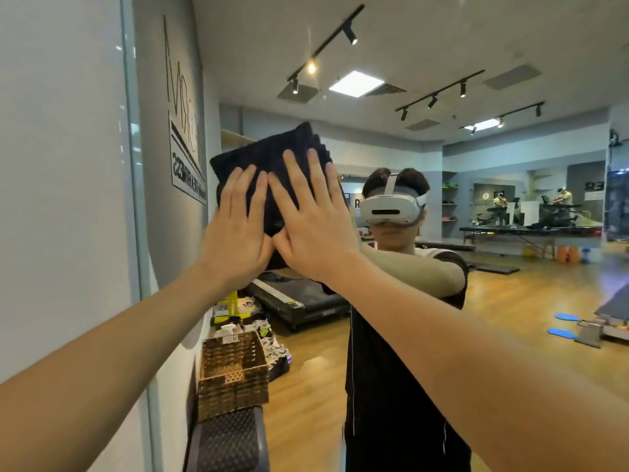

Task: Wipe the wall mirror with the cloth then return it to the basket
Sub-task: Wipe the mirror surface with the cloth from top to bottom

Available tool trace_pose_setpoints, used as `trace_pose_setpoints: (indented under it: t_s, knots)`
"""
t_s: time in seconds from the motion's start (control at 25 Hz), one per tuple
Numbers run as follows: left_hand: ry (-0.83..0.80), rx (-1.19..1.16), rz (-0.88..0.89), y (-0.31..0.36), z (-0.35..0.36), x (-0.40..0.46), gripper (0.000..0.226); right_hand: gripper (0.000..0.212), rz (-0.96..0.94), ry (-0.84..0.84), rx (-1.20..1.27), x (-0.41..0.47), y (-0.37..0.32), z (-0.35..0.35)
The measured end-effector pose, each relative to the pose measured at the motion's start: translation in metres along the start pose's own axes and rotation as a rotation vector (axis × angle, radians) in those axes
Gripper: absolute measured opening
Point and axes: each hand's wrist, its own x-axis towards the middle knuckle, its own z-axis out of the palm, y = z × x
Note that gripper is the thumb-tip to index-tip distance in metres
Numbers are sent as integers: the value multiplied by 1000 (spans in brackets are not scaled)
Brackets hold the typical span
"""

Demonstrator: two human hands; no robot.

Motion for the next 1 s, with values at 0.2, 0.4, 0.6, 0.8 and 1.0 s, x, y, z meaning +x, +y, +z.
trace_pose_setpoints:
  t_s: [0.2,0.4,0.6,0.8,1.0]
  knots:
    - [-27,-65,-12,72,27,-76,77,73,-101,-74,7,-101,18,-2]
    - [-28,-179,103,186,42,-60,73,64,-75,-46,-24,-175,106,-44]
    - [18,-192,146,271,32,33,80,62,-25,7,-145,-164,210,-98]
    - [110,-133,199,301,9,163,82,71,96,89,-218,-96,294,-144]
    - [177,-140,183,322,1,215,81,69,131,148,-211,-69,331,-169]
